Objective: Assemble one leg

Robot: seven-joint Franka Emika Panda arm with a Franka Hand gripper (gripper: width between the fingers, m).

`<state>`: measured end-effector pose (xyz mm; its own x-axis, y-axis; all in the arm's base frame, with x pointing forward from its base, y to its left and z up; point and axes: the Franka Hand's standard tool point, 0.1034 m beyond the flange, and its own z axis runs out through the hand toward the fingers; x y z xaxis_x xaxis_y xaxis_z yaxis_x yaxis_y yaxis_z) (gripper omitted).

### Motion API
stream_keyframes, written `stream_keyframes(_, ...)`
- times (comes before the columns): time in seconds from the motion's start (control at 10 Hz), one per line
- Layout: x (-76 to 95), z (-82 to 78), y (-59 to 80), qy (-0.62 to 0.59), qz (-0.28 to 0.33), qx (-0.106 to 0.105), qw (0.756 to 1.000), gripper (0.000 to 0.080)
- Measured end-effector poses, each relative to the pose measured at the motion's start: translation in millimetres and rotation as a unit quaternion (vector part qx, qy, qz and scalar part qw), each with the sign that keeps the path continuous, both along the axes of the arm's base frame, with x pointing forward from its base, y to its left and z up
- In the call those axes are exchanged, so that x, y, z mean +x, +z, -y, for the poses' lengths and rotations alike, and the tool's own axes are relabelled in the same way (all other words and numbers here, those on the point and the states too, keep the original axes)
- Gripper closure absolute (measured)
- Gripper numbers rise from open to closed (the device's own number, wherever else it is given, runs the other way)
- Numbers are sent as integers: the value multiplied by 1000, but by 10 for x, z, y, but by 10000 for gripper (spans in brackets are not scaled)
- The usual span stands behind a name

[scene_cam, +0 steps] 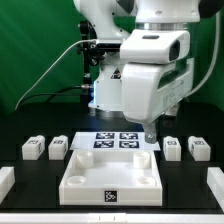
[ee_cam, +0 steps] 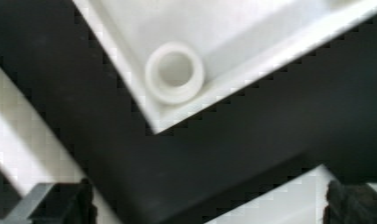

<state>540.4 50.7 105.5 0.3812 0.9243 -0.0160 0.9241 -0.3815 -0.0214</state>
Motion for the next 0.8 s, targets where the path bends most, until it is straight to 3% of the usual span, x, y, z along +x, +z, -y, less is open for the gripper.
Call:
stream_keyframes(0.2, -482, 274, -79, 127, -14, 3, 992, 150)
stream_keyframes(0.4, -490, 394, -118, 210, -17, 8, 977, 150)
stream_keyframes(0.8, -526, 430, -178, 211, -13, 8, 977, 150)
